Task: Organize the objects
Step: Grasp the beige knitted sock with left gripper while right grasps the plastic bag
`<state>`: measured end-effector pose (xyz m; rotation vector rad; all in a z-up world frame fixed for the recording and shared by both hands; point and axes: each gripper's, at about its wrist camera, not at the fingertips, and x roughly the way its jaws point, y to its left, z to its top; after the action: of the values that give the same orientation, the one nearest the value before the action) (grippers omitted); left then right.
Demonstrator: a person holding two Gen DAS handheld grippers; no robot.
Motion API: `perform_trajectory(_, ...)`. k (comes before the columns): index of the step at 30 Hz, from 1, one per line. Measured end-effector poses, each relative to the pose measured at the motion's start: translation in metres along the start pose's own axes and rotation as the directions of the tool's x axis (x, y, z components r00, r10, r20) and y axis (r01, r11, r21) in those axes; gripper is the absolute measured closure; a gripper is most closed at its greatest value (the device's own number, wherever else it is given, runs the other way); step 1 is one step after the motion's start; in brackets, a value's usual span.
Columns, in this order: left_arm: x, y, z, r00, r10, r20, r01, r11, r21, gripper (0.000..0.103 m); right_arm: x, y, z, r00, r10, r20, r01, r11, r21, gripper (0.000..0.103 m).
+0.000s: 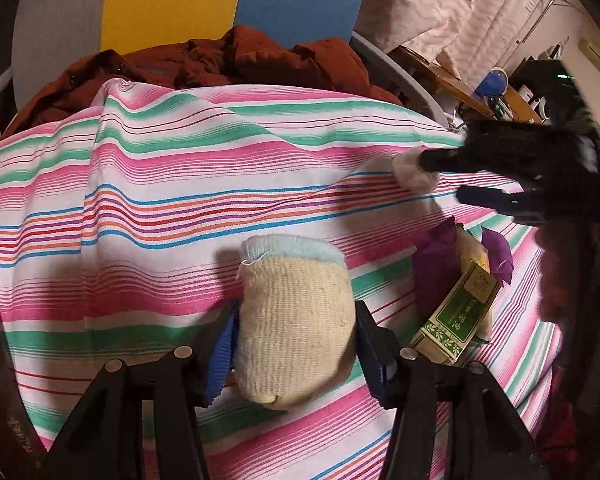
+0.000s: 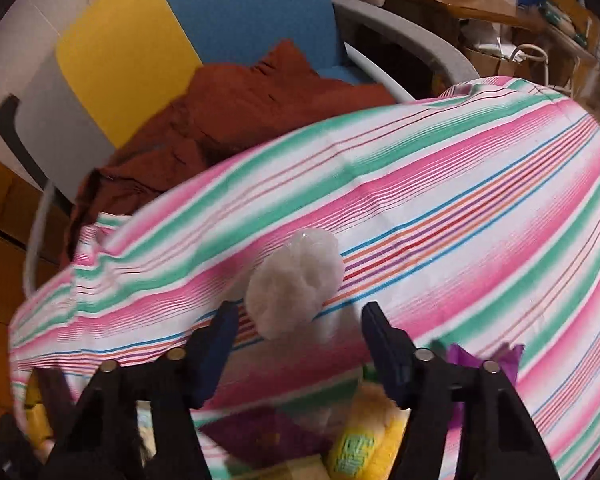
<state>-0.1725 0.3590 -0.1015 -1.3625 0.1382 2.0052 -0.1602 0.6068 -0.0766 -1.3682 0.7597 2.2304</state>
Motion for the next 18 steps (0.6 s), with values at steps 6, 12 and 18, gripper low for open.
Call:
perform_trajectory(6,0.000,-0.002,-0.003,1.000,0.008,0.015,-0.008,1.000,0.021,0.047,0.009,0.004,0.000,1.000,-0.012,0.004,0.012,1.000,-0.018,0.077)
perform_trajectory(12,0.002,-0.010,-0.005,0.998,0.046,0.040,-0.049,0.996,0.074,0.048,-0.047,0.009,-0.027,0.991,0.091,0.102,-0.080,0.991,-0.111,0.077)
perform_trajectory(18,-0.016,-0.013,-0.013,0.998,0.052,0.040,-0.055,0.996,0.076,0.051,-0.093,0.013,-0.077,0.974,0.181,0.136,-0.155,0.970,-0.186,0.077)
